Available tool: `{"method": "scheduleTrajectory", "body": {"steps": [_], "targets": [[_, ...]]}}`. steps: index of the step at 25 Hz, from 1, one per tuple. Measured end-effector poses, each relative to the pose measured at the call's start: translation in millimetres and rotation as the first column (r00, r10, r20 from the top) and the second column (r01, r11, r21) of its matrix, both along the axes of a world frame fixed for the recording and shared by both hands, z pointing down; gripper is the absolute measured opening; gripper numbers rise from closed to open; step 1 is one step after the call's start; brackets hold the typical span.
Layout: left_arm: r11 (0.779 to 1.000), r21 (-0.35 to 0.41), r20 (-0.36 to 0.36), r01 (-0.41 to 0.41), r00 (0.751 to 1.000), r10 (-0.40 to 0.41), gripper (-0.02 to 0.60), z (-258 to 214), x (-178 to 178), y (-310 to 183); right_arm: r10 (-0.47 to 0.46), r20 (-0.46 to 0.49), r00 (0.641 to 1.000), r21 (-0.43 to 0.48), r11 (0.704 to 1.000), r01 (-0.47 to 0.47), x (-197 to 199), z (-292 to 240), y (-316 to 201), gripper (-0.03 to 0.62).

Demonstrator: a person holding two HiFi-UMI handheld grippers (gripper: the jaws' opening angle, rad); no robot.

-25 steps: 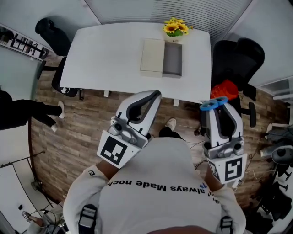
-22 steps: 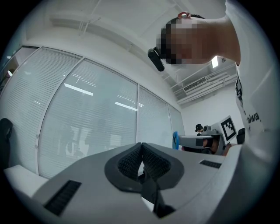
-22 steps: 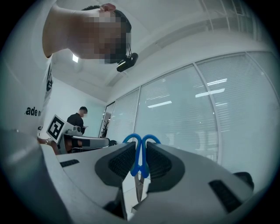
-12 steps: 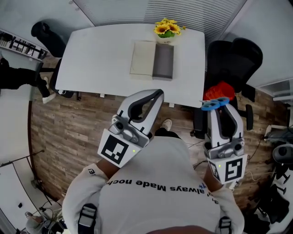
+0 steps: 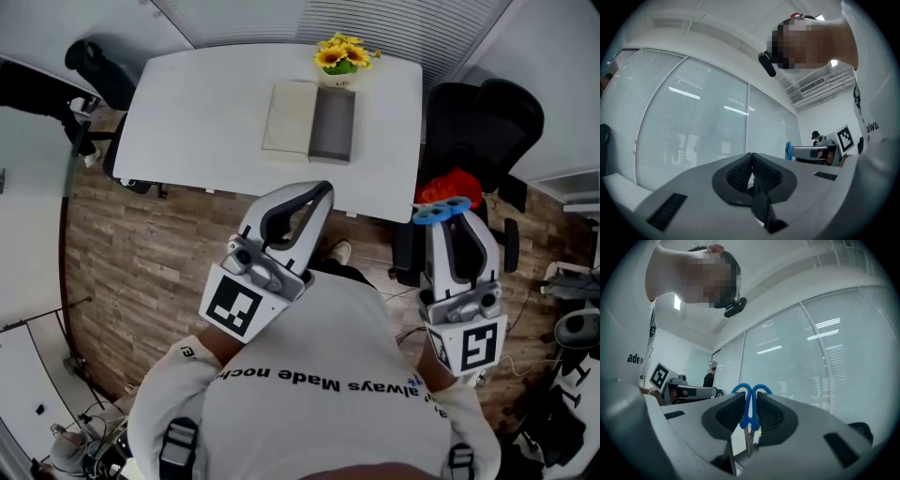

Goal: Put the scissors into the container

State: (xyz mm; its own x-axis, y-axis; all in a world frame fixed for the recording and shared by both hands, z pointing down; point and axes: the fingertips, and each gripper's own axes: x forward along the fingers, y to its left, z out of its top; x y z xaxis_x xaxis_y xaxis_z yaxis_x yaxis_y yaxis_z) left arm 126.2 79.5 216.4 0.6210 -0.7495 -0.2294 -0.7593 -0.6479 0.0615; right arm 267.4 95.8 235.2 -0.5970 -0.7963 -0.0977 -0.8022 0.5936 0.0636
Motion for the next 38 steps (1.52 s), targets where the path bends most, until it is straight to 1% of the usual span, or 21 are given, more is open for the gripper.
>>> {"method": "scheduleTrajectory", "body": {"steps": [9, 14, 22, 38], "targets": [[1.0, 0.007, -0.004, -0.009, 1.0, 0.009, 0.02, -1, 6, -14, 0.004, 0.0, 1.0, 0.0, 1.0, -0.004, 4, 0, -14, 0.084], [1.0, 0.004, -0.002, -0.014, 1.0, 0.014, 0.02, 0, -1, -29, 0.001, -0.009, 1.0, 0.001, 1.0, -0.001, -4, 1, -29, 0.084], [1.0, 0.009, -0.005, -0.003, 1.0, 0.003, 0.02, -3, -31, -60, -0.019, -0.023, 1.0, 0.01, 1.0, 0.02, -35, -5, -61, 0.084], [1.0, 0.025, -0.022, -0.002, 1.0, 0.003, 0.02, -9, -99, -151, -0.034, -0.045, 0.998, 0.023, 0.999, 0.035, -106, -13, -153, 0.084]]}}
